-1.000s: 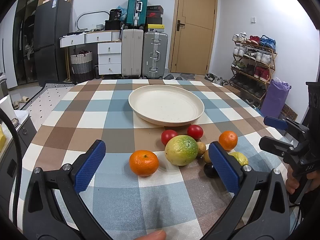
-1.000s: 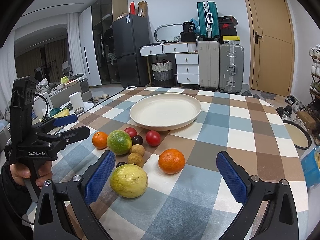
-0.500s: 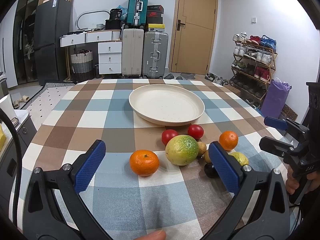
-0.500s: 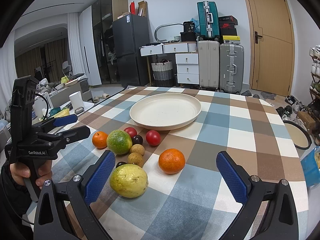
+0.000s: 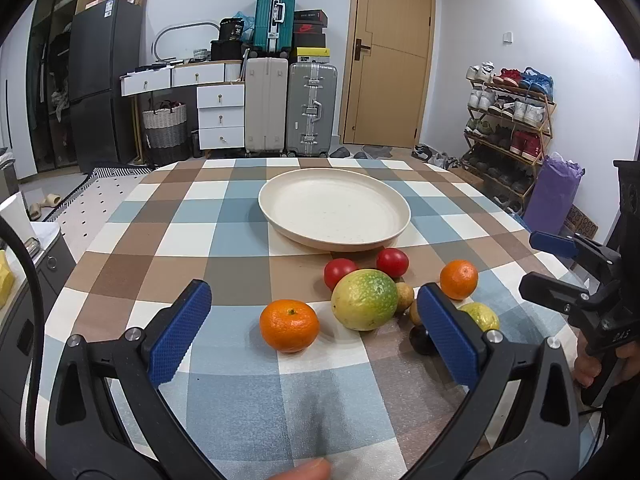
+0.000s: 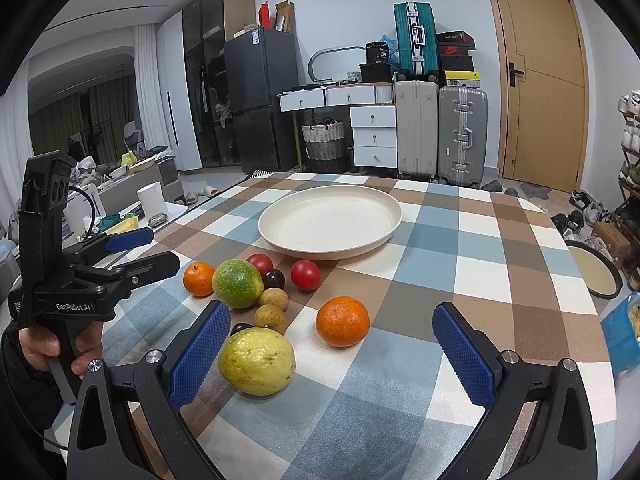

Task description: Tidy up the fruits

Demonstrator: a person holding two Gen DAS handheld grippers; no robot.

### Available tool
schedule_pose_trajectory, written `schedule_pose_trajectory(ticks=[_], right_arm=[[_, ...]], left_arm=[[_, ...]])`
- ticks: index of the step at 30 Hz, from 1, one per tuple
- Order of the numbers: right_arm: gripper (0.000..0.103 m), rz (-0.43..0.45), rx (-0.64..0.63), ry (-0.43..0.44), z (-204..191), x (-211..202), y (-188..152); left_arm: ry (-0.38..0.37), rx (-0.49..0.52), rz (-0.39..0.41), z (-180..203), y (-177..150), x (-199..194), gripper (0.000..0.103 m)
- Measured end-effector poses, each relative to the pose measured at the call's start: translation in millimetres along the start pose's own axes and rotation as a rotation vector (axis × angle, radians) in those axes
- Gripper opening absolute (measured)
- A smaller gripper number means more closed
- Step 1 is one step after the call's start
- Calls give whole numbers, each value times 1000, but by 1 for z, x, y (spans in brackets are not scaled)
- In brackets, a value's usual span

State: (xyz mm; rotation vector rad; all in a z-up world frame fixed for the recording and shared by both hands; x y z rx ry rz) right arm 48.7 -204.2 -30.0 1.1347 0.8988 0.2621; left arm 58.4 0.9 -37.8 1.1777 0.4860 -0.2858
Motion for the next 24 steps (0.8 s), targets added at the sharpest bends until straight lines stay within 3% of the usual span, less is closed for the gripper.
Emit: schedule_pose_trajectory(ticks=[16, 24], right_arm=[[103, -40, 19, 31, -1, 6, -4], [103, -57, 17, 45, -5, 4, -2]], left_arm=[[13, 11, -17, -1, -2, 3, 103], [20, -17, -66, -5, -2, 7, 103]])
Point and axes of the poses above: each gripper's, at about its wrist camera, not at the fingertips, and x roughly the way its jaws point, z to its right, y to its top, the point moved 7 cm from there along x, roughly the way its jaws point, and after that the axes turned 15 degrees about -x, right-handed, at the moved point
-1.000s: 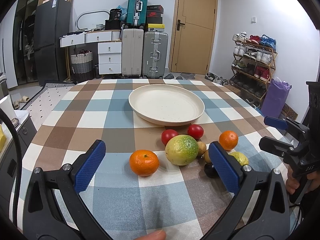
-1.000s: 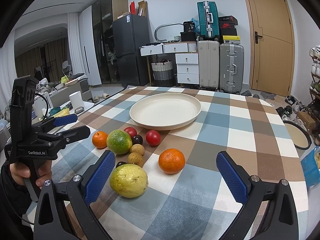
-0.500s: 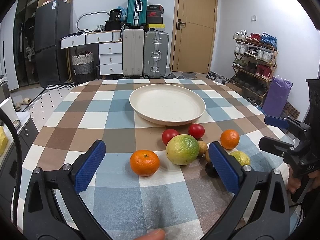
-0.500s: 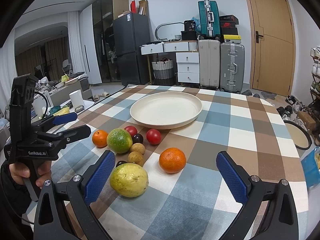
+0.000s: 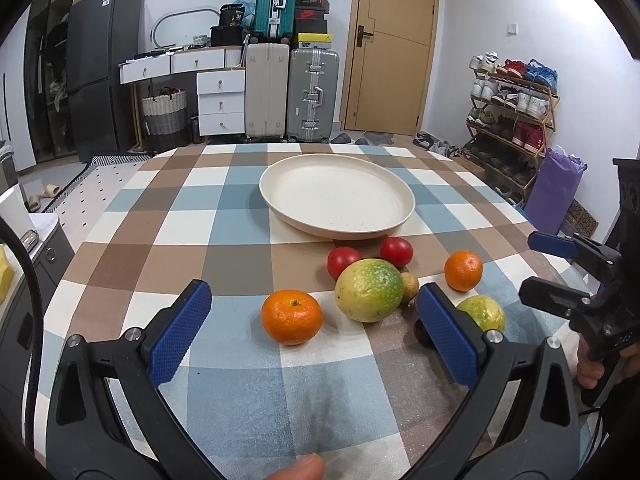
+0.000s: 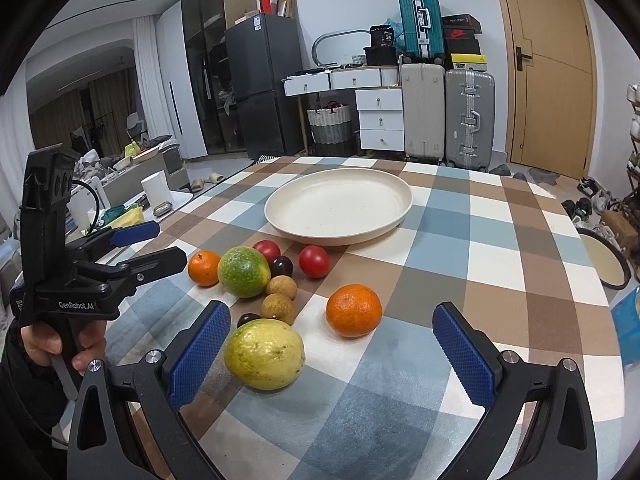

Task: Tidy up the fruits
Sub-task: 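Grasp the orange with the left gripper while the right gripper grasps the yellow pomelo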

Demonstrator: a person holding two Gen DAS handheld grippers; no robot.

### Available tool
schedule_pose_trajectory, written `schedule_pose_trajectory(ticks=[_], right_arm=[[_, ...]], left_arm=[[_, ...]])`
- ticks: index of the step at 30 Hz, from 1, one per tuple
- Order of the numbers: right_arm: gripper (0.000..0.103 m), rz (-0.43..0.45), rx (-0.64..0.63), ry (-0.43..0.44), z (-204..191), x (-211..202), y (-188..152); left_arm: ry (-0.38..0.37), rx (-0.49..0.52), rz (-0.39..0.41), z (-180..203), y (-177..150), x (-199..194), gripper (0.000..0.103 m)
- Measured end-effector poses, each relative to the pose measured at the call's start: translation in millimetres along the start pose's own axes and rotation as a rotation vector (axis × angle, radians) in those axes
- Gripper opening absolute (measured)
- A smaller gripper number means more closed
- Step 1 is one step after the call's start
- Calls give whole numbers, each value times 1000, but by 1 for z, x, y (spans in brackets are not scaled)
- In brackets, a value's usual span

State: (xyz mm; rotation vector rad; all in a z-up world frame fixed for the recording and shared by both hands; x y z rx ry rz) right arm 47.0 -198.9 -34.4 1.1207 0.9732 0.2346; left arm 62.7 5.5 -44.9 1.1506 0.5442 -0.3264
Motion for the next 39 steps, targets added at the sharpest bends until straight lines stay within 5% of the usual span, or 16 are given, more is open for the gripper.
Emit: schedule_pose_trajectory(ticks=[18, 24, 27, 39], right_arm=[[102, -149, -40, 138, -31, 25, -12], [87, -200, -66, 177, -42, 37, -17], [83, -213, -73, 186, -46, 41, -18], [57, -219, -69, 224, -48, 42, -19]], left_arm=[[103, -45, -182, -34, -6, 46, 103], [101, -76, -224, -42, -7, 58, 100], [89, -57, -244, -39, -9, 62, 93], [24, -23, -287, -25, -17, 64, 39]])
Point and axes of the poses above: each gripper's, at about its wrist camera, not at the fingertips, and x roughly the way its jaws point, z to its right, y to its top, the point moved 7 cm from there along x, roughly the way its jaws point, and after that the axes turned 15 degrees about -x, right-handed, at the moved point
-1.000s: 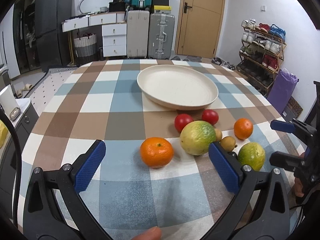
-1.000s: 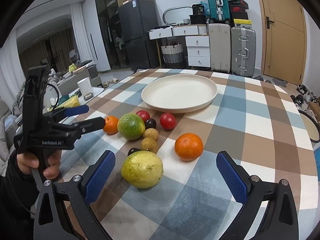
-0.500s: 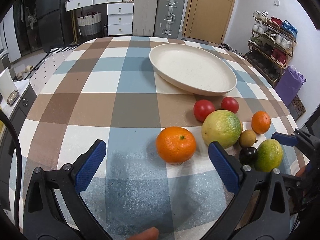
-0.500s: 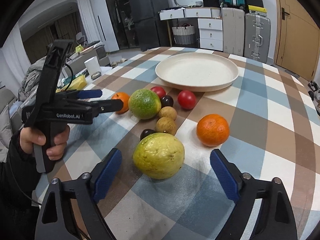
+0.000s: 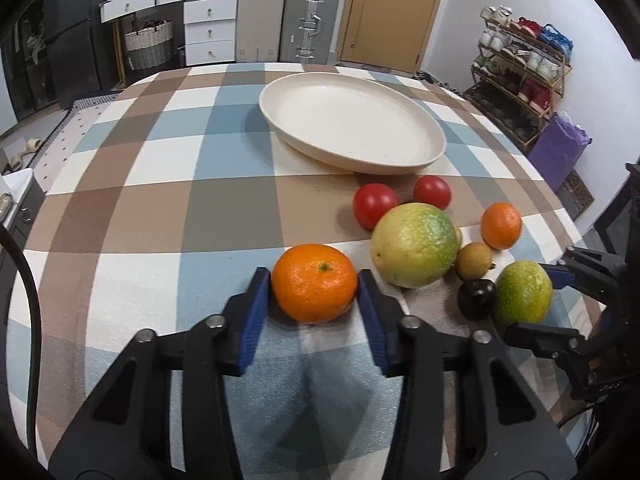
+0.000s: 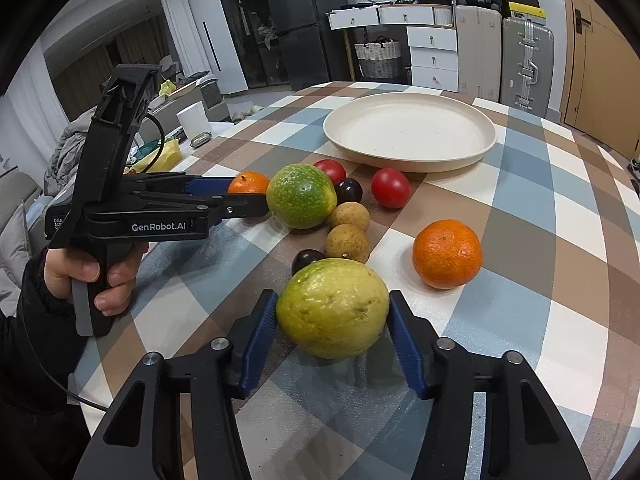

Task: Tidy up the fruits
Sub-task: 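Grasp the orange with the left gripper while the right gripper grasps the yellow pomelo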

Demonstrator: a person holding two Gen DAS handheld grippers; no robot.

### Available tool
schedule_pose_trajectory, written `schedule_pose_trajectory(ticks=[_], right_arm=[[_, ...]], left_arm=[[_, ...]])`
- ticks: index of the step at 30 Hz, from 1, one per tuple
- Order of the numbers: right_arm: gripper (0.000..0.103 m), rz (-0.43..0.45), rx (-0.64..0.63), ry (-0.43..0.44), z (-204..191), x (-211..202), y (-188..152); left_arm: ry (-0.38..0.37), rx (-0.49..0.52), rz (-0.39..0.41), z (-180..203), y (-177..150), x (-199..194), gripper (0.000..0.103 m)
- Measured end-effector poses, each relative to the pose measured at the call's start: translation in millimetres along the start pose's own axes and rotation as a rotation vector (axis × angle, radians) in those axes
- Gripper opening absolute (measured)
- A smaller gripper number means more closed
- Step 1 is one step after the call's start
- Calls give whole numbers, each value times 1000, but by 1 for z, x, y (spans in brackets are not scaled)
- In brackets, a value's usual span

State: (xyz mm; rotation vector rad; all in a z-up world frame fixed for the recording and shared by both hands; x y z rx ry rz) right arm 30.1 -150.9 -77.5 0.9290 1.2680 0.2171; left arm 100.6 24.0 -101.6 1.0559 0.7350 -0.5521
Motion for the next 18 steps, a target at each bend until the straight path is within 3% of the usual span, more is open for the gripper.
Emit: schedule_pose_trajectory(ticks=[9, 18], right_arm=[[56, 9, -9, -9, 1, -3, 1], [55, 105, 3, -37, 10, -31, 12]], left_arm=[[-17, 19, 32, 6, -4, -12, 39], [-65, 17, 121, 15, 7, -42, 39]])
Point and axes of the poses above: each gripper's, at about its wrist camera, not at the fingertips, and x roughly the way its jaws point, z to its right, y to its top, the point moved 7 cm from there along x, roughly the way its jaws point, and after that the axes turned 15 degrees about -x, right-handed, at the moved point
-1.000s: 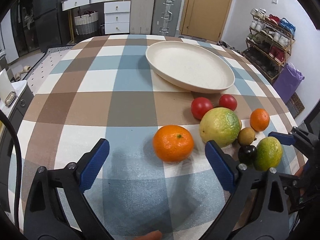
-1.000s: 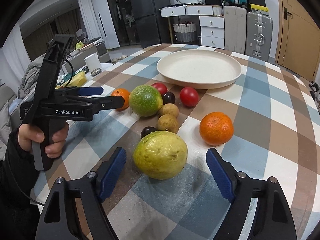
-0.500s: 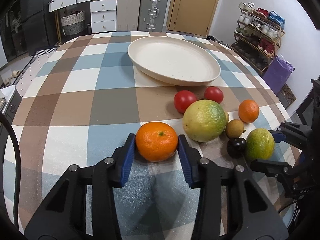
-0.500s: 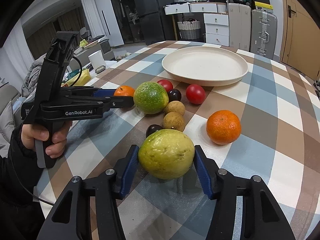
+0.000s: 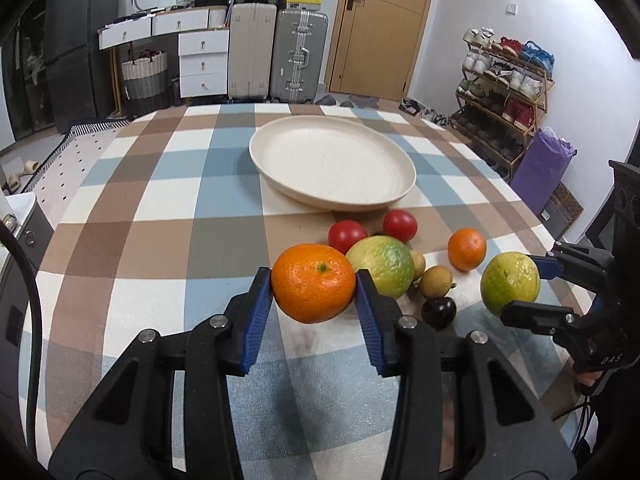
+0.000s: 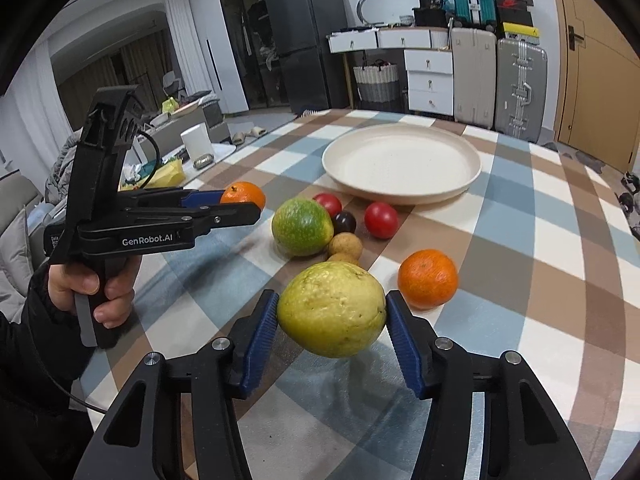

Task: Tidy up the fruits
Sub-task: 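Carry the orange and pomelo over the cream plate and release both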

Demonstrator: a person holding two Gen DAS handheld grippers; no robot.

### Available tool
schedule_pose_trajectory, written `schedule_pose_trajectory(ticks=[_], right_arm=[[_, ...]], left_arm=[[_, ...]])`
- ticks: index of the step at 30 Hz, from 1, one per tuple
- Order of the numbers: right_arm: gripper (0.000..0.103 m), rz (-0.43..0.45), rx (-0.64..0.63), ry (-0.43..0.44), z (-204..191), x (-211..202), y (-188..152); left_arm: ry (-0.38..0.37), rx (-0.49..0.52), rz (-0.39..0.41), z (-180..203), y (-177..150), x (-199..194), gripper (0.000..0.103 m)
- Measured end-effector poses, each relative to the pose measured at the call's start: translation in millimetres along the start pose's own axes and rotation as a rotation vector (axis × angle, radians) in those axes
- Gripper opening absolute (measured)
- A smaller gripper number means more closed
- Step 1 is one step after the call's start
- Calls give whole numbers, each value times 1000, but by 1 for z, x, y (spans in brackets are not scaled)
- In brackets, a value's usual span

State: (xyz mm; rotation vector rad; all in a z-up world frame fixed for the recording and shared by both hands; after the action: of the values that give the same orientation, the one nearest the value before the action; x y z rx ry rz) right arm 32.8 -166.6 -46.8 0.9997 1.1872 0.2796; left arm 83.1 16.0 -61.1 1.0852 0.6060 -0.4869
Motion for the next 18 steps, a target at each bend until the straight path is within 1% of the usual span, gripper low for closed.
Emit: schedule_pose_trajectory(ticks=[6, 18], right_arm=[[55, 52, 27, -49, 17, -13, 10], [55, 132, 106, -141, 54, -20, 33]], left_arm=[[-21, 0, 38, 9, 11, -10, 39], [-37, 9, 89, 24, 43, 1, 39]])
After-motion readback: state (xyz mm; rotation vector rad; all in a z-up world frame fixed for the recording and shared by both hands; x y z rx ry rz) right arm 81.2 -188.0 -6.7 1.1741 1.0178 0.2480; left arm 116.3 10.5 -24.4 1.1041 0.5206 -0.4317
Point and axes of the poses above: each gripper's, at about its wrist camera, not at the fingertips, and x roughly the way its jaws point, z to its right, y to its top, the point moved 7 cm from there along x, roughly the way its jaws point, and after that the axes turned 15 degrees about -x, right-handed, at the moved point
